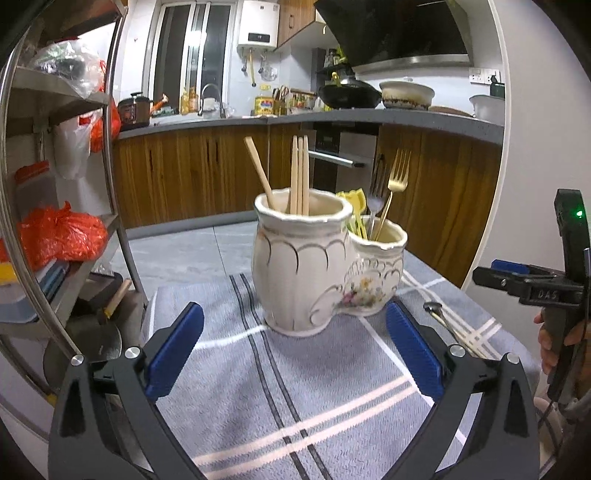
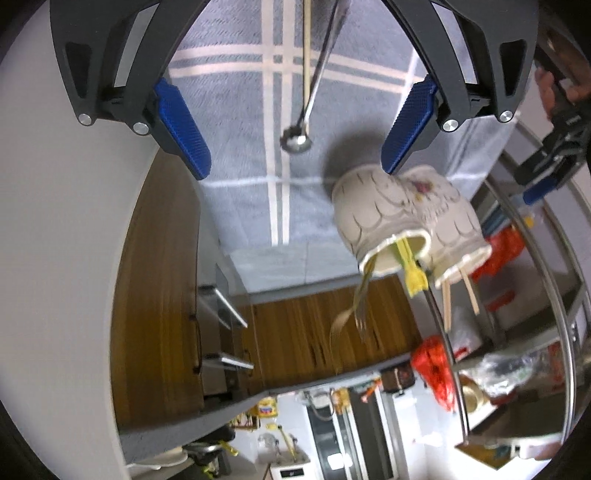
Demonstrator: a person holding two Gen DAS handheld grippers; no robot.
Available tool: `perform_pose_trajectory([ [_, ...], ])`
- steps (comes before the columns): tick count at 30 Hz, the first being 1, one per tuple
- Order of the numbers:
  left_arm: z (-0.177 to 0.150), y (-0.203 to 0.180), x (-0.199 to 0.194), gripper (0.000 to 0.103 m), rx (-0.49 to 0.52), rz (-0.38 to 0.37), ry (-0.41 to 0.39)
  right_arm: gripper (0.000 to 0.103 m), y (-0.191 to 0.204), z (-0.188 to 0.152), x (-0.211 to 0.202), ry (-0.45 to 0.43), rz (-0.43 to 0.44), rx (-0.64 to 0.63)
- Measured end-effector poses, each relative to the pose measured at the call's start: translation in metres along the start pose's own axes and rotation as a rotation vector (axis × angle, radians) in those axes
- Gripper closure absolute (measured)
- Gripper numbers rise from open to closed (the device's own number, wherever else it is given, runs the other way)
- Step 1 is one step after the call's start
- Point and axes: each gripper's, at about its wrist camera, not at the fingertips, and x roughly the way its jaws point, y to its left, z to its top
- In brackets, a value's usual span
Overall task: Organize utensils
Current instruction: 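Move both open tools back over the last utensils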
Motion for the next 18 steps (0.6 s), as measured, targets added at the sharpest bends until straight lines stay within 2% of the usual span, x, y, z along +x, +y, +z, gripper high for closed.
perform_pose_trajectory([
  [7,-0.012,-0.009,0.008,0.006,0.011,-0.026,0.044,0.01,0.007,-0.01,0.027,0.116,-0.05,-0.025],
  [14,-0.02,-0.02,0.012,0.006,0.053,-0.057,0.071,0.011,0.011,-0.014,0.046,0.183,-0.048,-0.043],
  [15,-0.021,-0.022,0.012,0.006,0.058,-0.059,0.069,0.012,0.011,-0.014,0.048,0.188,-0.048,-0.044],
  [18,-0.02,-0.023,0.012,0.006,0.062,-0.069,0.067,0.026,0.01,-0.014,0.056,0.215,-0.044,-0.035],
])
